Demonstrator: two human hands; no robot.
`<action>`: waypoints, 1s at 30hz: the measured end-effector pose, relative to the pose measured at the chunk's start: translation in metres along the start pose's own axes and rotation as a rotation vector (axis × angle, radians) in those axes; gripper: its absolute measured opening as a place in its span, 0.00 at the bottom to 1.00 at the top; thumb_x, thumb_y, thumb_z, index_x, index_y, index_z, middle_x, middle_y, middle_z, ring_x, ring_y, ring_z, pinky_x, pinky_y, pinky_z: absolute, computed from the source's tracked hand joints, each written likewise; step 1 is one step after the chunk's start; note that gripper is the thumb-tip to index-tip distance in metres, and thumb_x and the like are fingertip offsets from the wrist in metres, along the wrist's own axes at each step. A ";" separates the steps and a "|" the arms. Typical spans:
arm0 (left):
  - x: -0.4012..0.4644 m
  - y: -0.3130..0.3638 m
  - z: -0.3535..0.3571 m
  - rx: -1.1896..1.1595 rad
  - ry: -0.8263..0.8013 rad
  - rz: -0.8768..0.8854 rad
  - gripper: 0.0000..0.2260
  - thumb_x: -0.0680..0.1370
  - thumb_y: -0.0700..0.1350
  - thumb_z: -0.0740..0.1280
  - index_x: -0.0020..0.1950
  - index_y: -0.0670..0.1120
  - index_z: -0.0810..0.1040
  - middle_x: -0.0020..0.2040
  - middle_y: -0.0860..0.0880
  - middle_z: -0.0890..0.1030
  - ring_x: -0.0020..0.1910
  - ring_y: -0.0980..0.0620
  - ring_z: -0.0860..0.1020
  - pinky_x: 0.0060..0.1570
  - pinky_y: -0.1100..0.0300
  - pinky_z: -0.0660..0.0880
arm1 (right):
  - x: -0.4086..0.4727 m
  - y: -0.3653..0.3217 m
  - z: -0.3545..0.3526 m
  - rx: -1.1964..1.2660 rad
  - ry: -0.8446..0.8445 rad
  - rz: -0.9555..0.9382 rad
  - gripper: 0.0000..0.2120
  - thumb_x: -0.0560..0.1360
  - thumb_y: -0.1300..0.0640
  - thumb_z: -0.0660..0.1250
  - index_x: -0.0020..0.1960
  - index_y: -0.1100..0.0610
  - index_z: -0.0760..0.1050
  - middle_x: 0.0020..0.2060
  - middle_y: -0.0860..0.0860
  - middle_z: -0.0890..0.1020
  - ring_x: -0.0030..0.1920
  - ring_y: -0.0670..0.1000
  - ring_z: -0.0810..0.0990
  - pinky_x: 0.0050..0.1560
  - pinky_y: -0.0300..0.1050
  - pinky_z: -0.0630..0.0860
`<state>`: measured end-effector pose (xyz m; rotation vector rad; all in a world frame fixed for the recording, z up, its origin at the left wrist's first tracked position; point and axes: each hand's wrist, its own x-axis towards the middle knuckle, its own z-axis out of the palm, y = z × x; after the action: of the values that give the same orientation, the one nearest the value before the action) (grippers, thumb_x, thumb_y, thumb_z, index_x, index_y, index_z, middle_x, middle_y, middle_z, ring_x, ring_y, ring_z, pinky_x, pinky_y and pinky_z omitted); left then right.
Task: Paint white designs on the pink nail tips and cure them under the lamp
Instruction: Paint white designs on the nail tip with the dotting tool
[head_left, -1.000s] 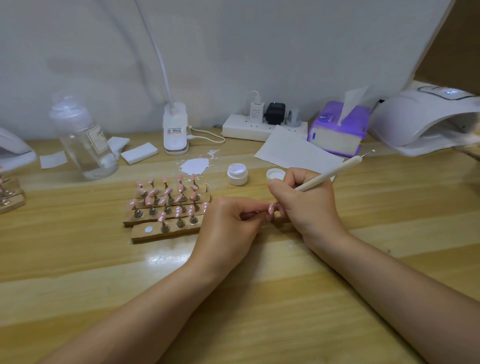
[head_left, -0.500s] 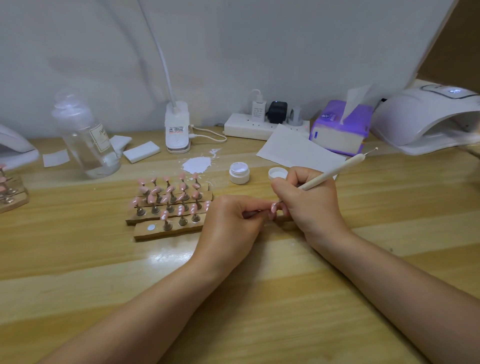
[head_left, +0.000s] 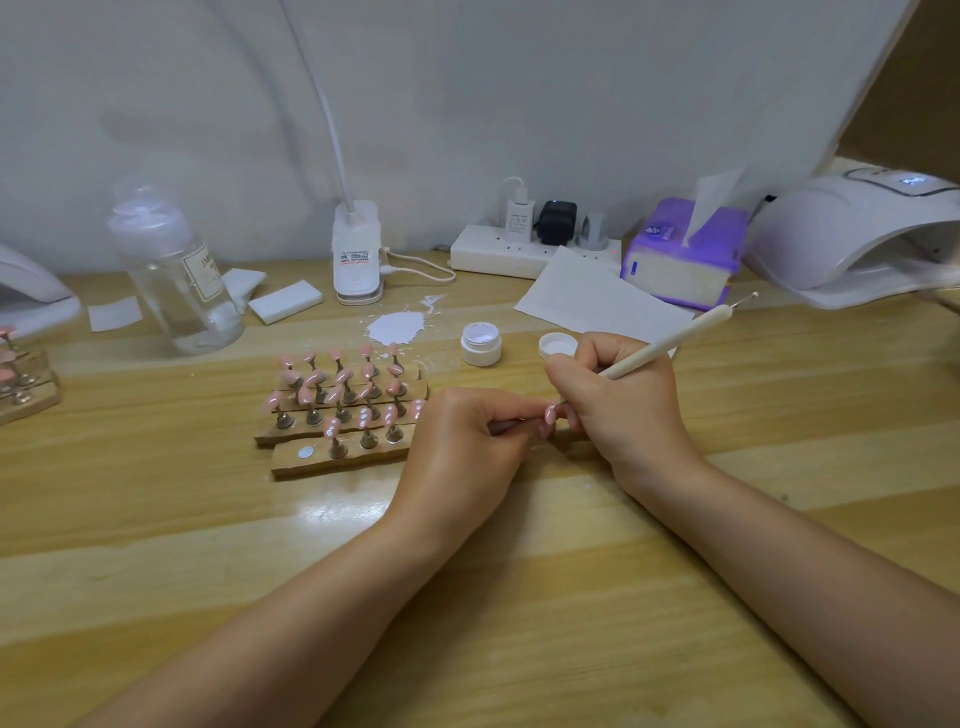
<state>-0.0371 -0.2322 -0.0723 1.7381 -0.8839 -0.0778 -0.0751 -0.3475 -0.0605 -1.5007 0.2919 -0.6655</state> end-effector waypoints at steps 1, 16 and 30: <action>0.000 0.000 0.000 0.002 -0.002 -0.002 0.14 0.73 0.35 0.69 0.36 0.54 0.81 0.30 0.68 0.79 0.32 0.72 0.75 0.35 0.75 0.71 | 0.000 0.000 0.000 0.004 0.002 0.000 0.19 0.68 0.72 0.62 0.25 0.59 0.59 0.16 0.51 0.61 0.17 0.49 0.69 0.20 0.30 0.65; 0.000 0.000 0.000 0.003 -0.012 0.008 0.11 0.73 0.35 0.69 0.37 0.52 0.81 0.31 0.69 0.78 0.31 0.74 0.74 0.34 0.77 0.68 | 0.001 0.002 -0.002 0.022 -0.002 -0.009 0.19 0.68 0.72 0.63 0.25 0.59 0.59 0.15 0.51 0.62 0.16 0.48 0.70 0.21 0.31 0.65; -0.002 0.004 0.000 -0.093 0.034 -0.058 0.03 0.73 0.38 0.71 0.41 0.43 0.85 0.35 0.56 0.83 0.36 0.64 0.79 0.42 0.61 0.78 | 0.005 -0.001 -0.001 0.091 0.181 0.032 0.23 0.72 0.50 0.69 0.19 0.50 0.70 0.17 0.41 0.69 0.20 0.40 0.68 0.25 0.33 0.73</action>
<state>-0.0404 -0.2315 -0.0700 1.6736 -0.7932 -0.1249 -0.0717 -0.3511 -0.0581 -1.3485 0.4180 -0.7809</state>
